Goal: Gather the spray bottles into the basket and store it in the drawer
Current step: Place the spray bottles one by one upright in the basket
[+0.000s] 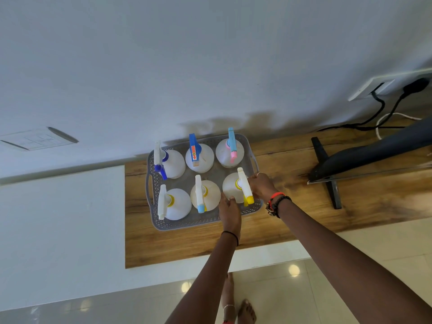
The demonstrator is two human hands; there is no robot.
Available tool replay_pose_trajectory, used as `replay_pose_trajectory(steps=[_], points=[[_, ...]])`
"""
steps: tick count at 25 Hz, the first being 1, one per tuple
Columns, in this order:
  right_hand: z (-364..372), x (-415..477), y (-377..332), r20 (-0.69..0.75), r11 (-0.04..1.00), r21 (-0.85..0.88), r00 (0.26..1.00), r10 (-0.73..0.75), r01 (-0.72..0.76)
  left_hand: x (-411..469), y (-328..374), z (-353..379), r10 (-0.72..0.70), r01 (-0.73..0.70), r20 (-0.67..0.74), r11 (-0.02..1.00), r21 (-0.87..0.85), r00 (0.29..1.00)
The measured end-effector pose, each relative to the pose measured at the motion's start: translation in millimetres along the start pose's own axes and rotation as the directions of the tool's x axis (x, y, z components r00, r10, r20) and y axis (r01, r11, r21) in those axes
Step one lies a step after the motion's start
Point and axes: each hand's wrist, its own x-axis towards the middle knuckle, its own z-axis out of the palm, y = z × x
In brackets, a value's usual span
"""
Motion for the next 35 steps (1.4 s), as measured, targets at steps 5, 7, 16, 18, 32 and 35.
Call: replay_pose_trajectory(steps=[5, 7, 16, 18, 32, 35], points=[[-2.9, 1.2, 0.2, 0.030, 1.000, 0.030, 1.000, 0.003, -0.004, -0.7, -1.2, 2.6, 0.001, -0.001, 0.004, 1.000, -0.030, 1.000], [-2.7, 1.7, 2.1, 0.034, 0.999, 0.041, 0.999, 0.009, -0.010, -0.4, -1.8, 3.8, 0.000, 0.001, 0.007, 0.999, -0.040, 1.000], [-1.5, -1.5, 8.4, 0.052, 0.996, 0.090, 0.999, 0.006, -0.010, 3.2, -1.0, 5.4, -0.031, 0.031, -0.004, 0.997, -0.070, 1.000], [-2.0, -2.8, 9.4, 0.064, 0.995, 0.103, 0.998, 0.004, -0.010, 3.4, -1.7, 5.8, -0.030, 0.030, 0.000, 0.997, -0.074, 1.000], [-19.9, -39.3, 55.7, -0.134, 0.962, 0.266, 0.991, -0.023, 0.059, -45.4, -22.5, -9.8, 0.086, -0.088, -0.093, 0.996, -0.019, 0.992], [-23.0, -57.1, 77.7, -0.154, 0.948, 0.312, 0.988, -0.011, 0.059, -66.7, -35.7, -21.6, 0.200, -0.201, -0.117, 0.980, 0.002, 0.973]])
